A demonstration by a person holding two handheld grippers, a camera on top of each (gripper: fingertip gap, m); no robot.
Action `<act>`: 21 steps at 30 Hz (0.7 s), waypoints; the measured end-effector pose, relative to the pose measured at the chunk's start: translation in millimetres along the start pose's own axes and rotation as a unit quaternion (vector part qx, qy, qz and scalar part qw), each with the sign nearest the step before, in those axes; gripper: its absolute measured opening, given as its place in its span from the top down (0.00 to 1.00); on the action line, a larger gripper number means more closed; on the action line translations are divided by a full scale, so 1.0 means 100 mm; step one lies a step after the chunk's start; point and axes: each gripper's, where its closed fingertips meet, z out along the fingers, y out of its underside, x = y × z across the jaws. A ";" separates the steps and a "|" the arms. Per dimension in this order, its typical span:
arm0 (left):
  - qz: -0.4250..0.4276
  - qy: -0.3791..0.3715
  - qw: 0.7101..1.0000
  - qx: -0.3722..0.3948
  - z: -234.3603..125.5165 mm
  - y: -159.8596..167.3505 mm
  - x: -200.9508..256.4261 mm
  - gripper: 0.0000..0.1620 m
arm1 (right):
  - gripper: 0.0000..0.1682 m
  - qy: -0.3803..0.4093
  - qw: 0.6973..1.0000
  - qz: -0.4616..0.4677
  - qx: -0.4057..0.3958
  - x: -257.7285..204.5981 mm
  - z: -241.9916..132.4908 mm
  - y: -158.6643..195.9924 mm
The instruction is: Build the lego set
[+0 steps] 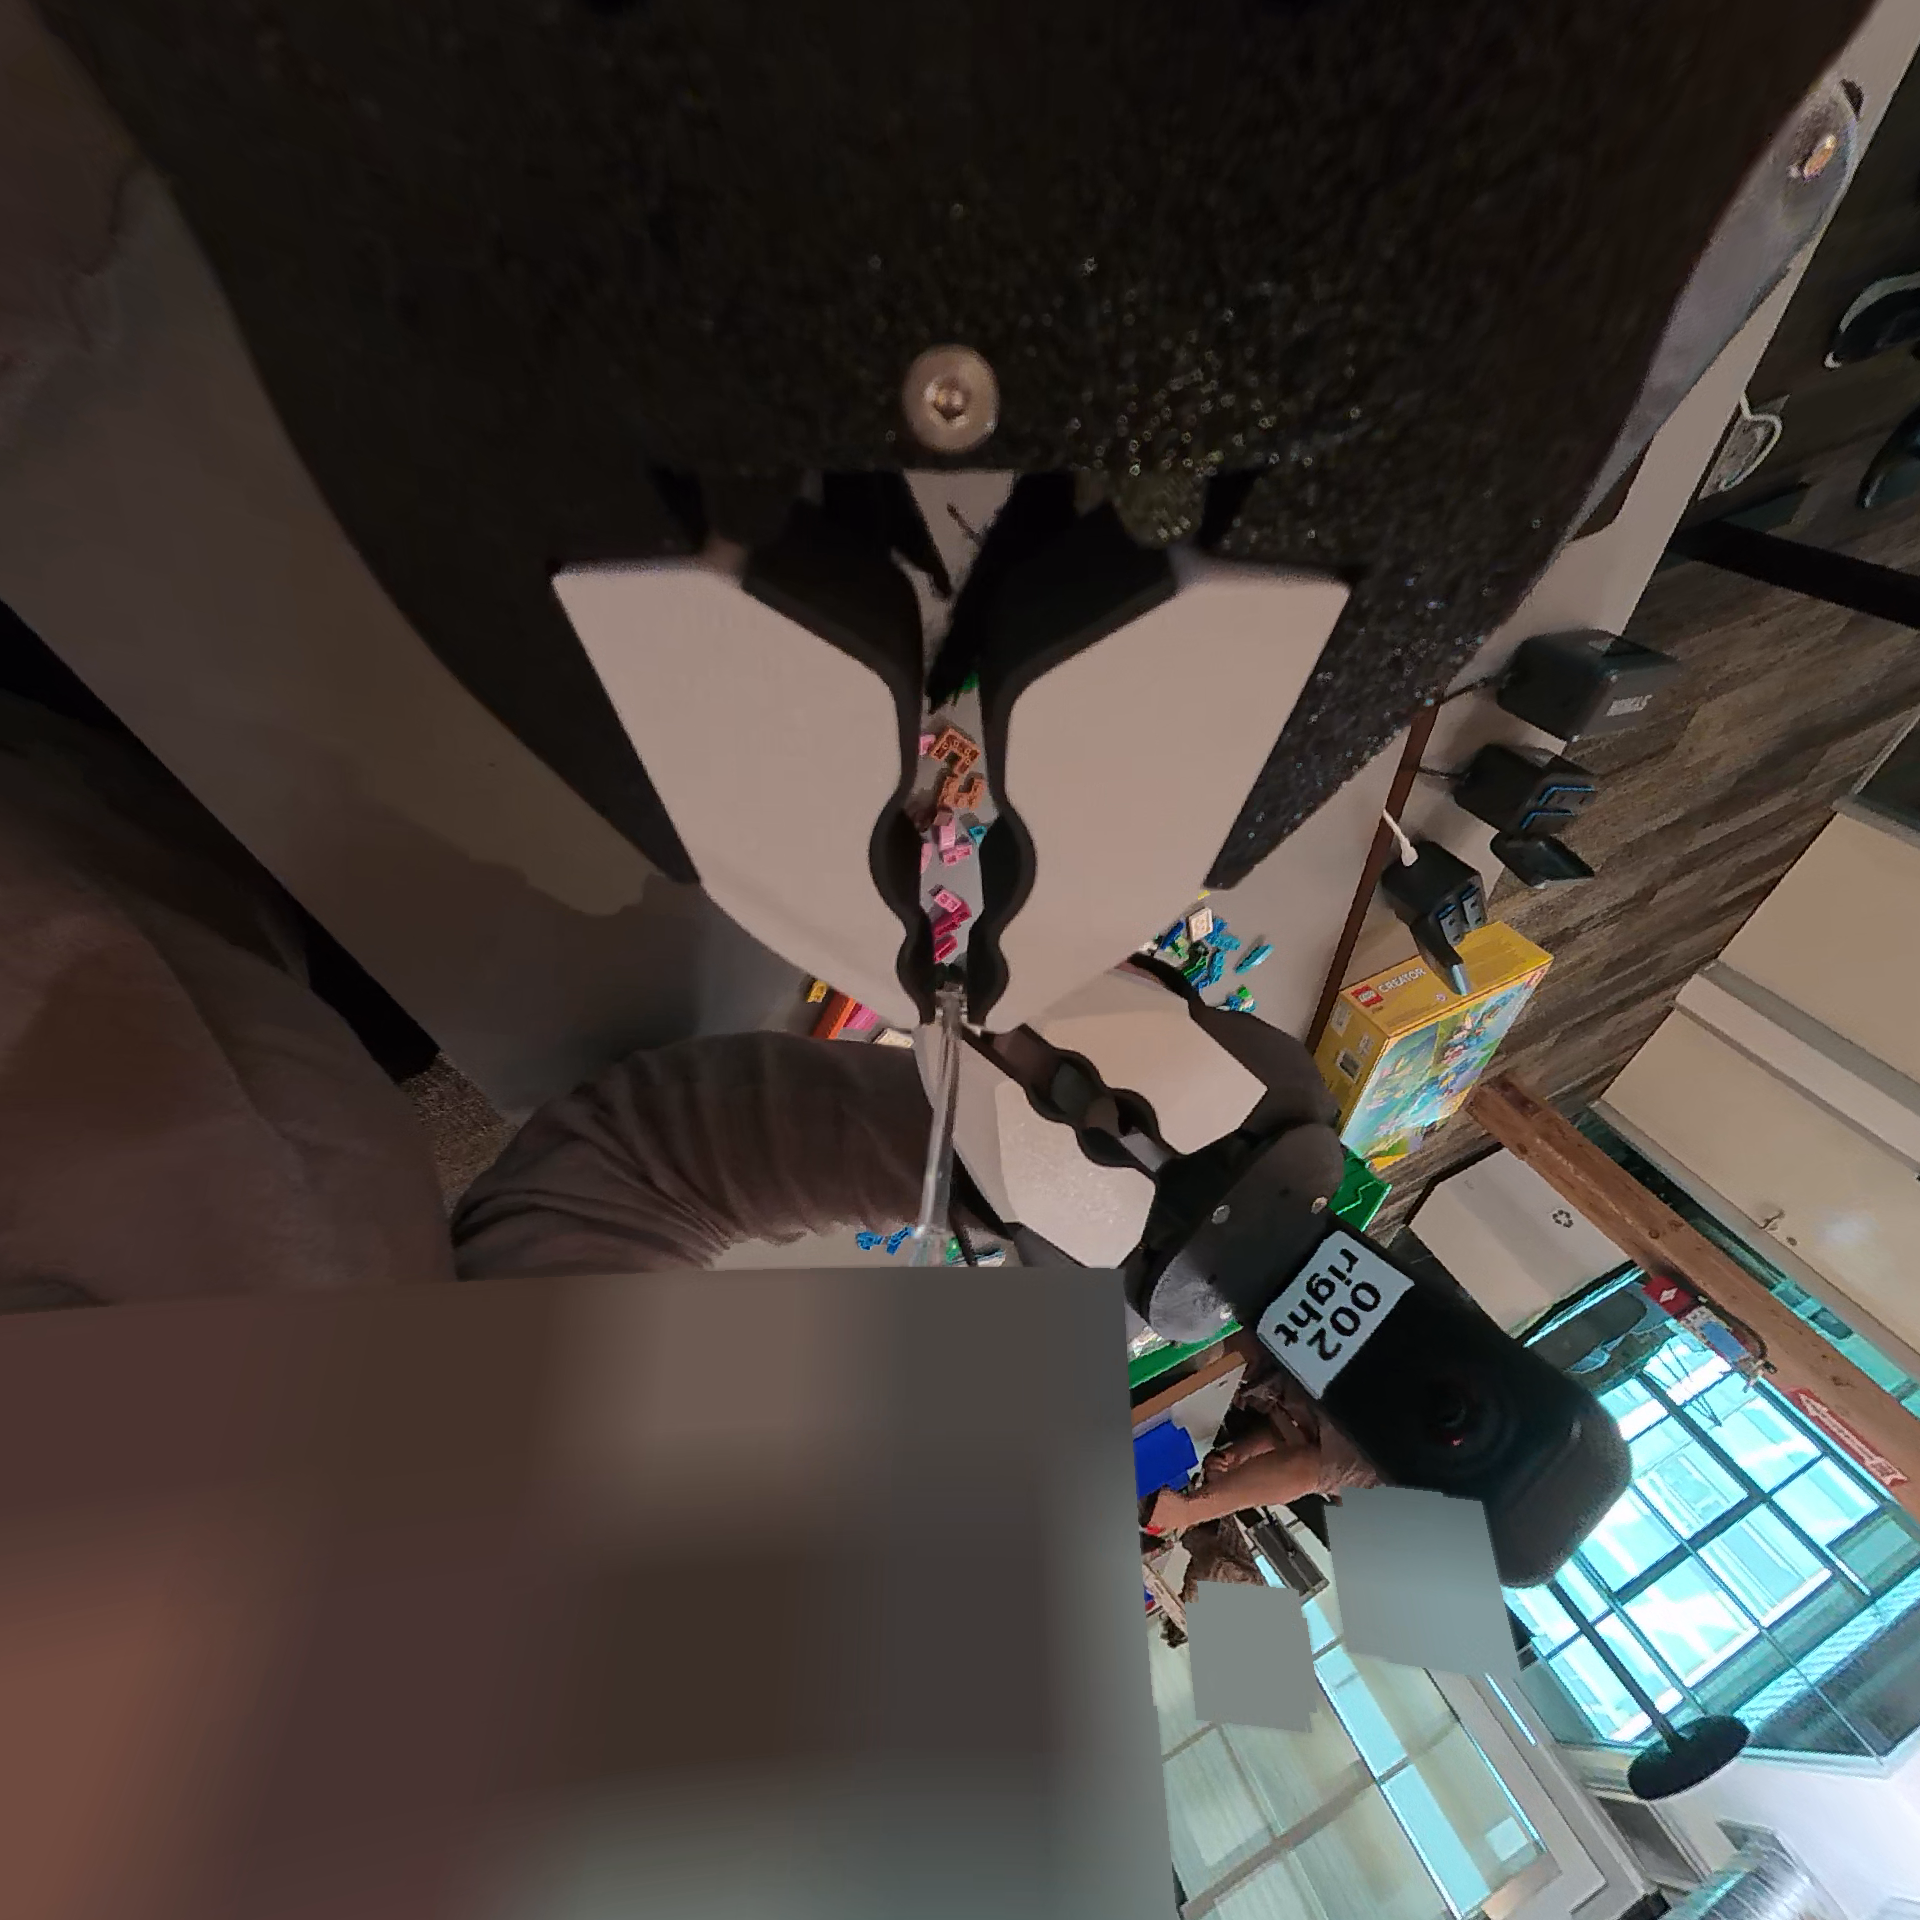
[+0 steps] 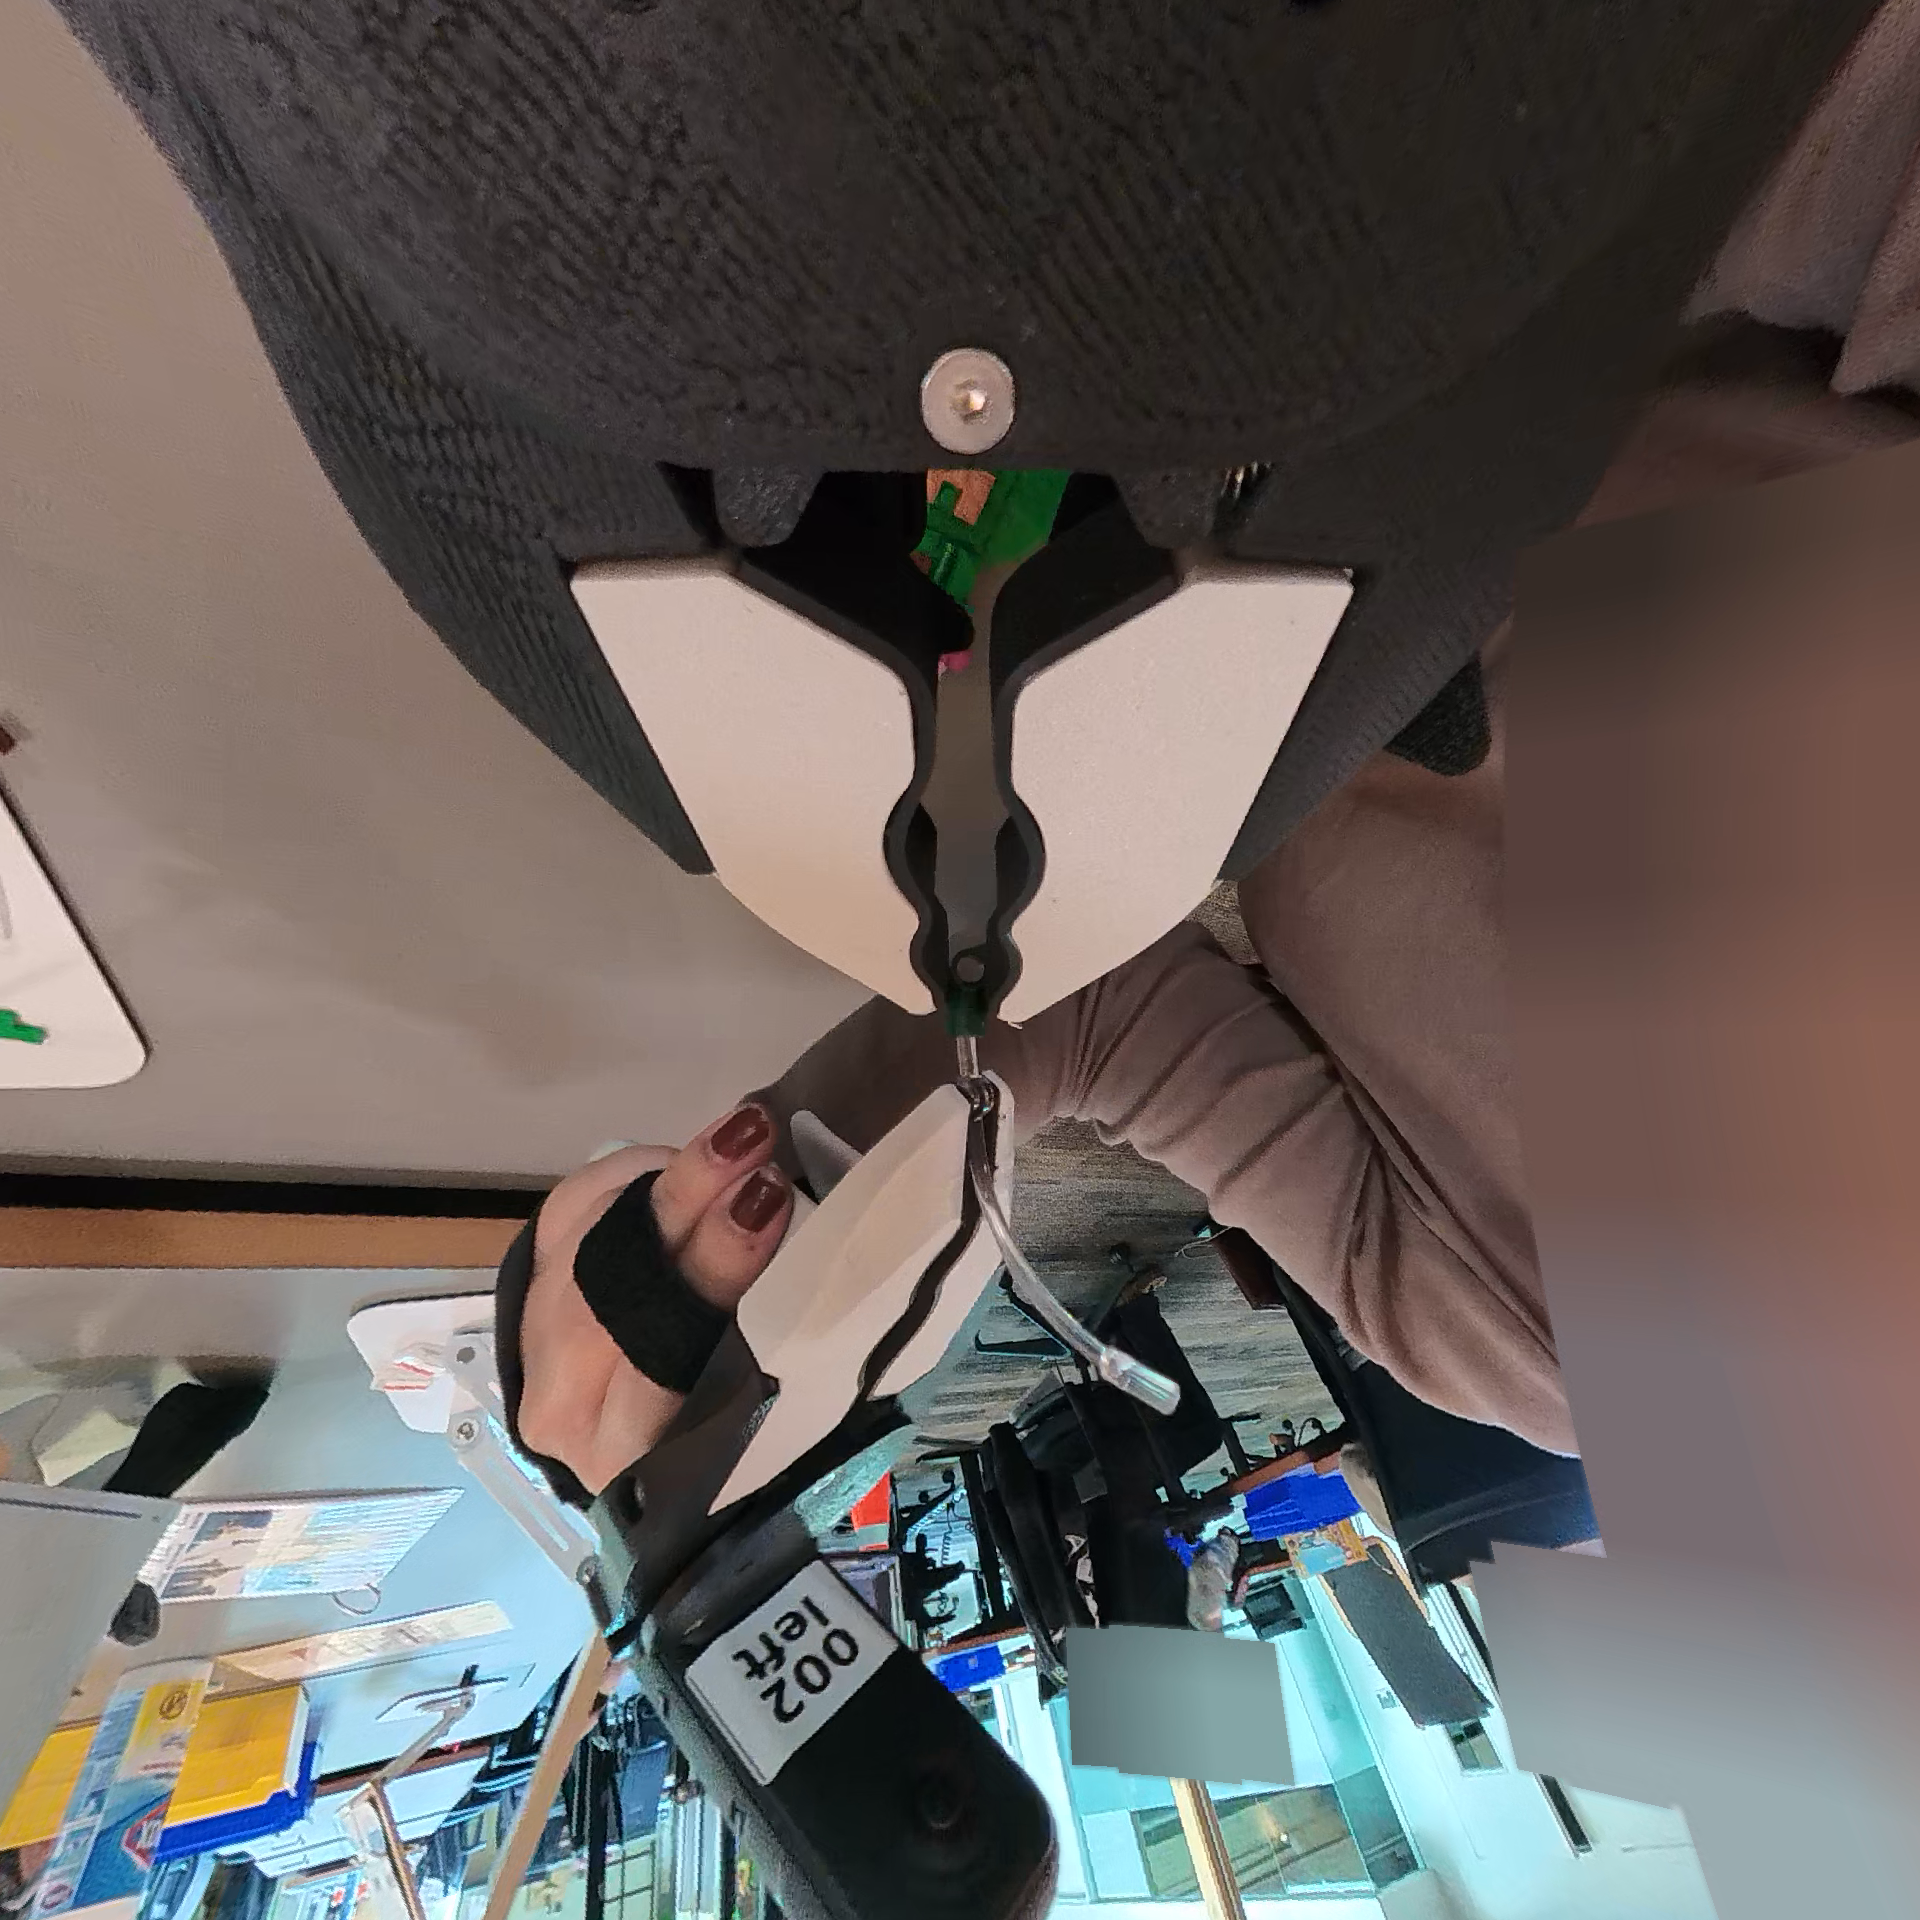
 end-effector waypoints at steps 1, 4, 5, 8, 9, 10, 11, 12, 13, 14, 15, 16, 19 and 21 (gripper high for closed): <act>0.006 0.001 1.000 0.001 0.00 -0.01 0.01 0.97 | 0.98 -0.002 1.000 -0.006 0.000 -0.01 0.01 0.00; 0.022 -0.001 1.000 0.004 0.02 -0.05 0.01 0.97 | 0.98 -0.002 1.000 -0.023 0.003 -0.03 0.00 -0.03; 0.025 -0.004 1.000 0.003 0.03 -0.06 0.00 0.97 | 0.98 -0.002 1.000 -0.026 0.005 -0.03 -0.01 -0.03; 0.024 -0.009 1.000 -0.007 0.06 -0.03 -0.02 0.97 | 0.98 0.012 0.999 -0.034 -0.001 0.00 -0.02 -0.02; 0.023 -0.007 1.000 -0.006 0.06 -0.03 -0.01 0.97 | 0.98 0.011 0.999 -0.035 -0.001 0.01 -0.02 -0.01; 0.022 -0.007 1.000 -0.004 0.07 -0.04 -0.02 0.97 | 0.98 0.007 0.999 -0.034 0.001 0.00 -0.01 -0.02; 0.022 -0.013 1.000 -0.014 0.09 -0.01 -0.04 0.97 | 0.98 0.006 0.999 -0.033 0.002 0.01 0.01 -0.02; 0.017 -0.006 1.000 -0.023 0.11 0.03 -0.03 0.97 | 0.99 0.005 0.999 -0.032 -0.003 0.02 0.03 0.00; 0.008 -0.004 1.000 -0.016 0.10 0.03 -0.04 0.97 | 0.99 -0.001 0.999 -0.034 -0.002 0.01 0.05 0.01; 0.011 -0.007 1.000 -0.012 0.09 0.02 -0.05 0.97 | 0.99 -0.004 1.000 -0.028 0.004 0.01 0.04 -0.01; 0.008 -0.002 1.000 -0.009 0.09 0.02 -0.04 0.97 | 1.00 -0.009 1.000 -0.024 0.006 0.01 0.04 0.00; 0.005 0.000 1.000 -0.005 0.10 0.02 -0.04 0.97 | 1.00 -0.017 1.000 -0.022 0.008 0.00 0.05 0.00; 0.008 -0.015 1.000 0.001 0.09 0.02 -0.08 0.97 | 1.00 -0.012 1.000 -0.021 0.015 0.02 0.03 -0.01; 0.014 -0.022 1.000 0.014 0.08 -0.01 -0.10 0.97 | 1.00 -0.008 0.999 -0.023 0.021 0.03 0.02 -0.03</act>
